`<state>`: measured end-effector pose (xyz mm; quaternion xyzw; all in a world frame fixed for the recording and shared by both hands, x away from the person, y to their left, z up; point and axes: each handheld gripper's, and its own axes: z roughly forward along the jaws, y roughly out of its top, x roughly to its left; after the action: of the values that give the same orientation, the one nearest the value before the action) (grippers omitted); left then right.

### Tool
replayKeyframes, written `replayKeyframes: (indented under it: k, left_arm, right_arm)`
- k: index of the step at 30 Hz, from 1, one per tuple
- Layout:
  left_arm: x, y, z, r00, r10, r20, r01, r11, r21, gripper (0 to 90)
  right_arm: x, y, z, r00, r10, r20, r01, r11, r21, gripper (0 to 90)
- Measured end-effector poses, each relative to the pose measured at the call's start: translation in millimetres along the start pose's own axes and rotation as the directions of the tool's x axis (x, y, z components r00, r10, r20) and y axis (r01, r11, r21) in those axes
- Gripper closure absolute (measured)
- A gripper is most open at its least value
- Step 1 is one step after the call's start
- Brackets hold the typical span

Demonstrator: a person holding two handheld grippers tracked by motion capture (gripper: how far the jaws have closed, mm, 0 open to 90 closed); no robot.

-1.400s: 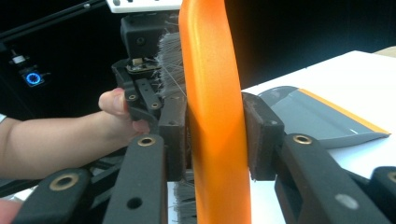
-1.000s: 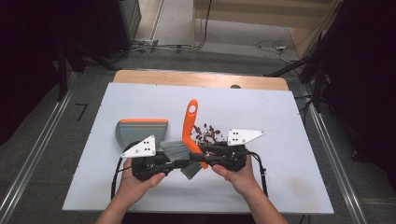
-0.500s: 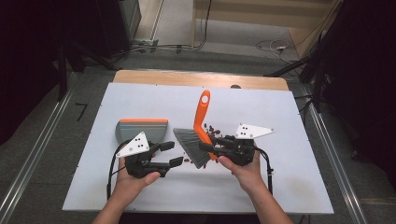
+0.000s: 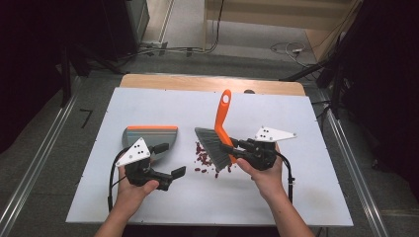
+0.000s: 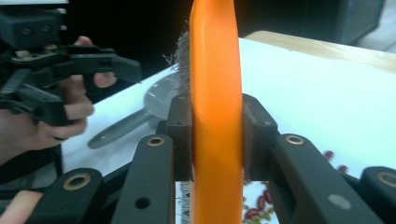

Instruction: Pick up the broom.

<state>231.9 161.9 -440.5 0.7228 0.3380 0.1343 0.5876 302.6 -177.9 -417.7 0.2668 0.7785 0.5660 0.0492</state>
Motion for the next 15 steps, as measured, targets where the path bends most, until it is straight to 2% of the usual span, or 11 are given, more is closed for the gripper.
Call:
replayKeyframes:
  k: [5, 8, 10, 15]
  left_arm:
    - [5.1, -1.5, -7.3, 0.9994, -0.007, -0.035, 0.006, 0.9999, -0.010, 0.0]
    - [7.1, -1.6, -10.9, 0.9991, -0.010, -0.041, 0.009, 0.9999, -0.013, 0.0]
    - [7.7, -1.7, -12.5, 0.9988, -0.005, -0.048, 0.004, 0.9999, -0.016, 0.0]
    - [10.0, -3.3, -15.3, 0.9980, 0.000, -0.062, -0.001, 0.9999, -0.011, 0.0]
  right_arm:
    - [-5.6, -0.3, -2.2, 0.9976, 0.008, 0.069, -0.010, 1.000, 0.025, 68.2]
    - [-9.3, -1.0, -4.4, 0.9957, 0.009, 0.092, -0.012, 1.000, 0.027, 68.2]
    - [-12.3, -0.7, -7.0, 0.9922, 0.016, 0.124, -0.021, 0.999, 0.033, 68.1]
    - [-17.0, -0.4, -11.6, 0.9885, 0.028, 0.149, -0.033, 0.999, 0.034, 68.1]
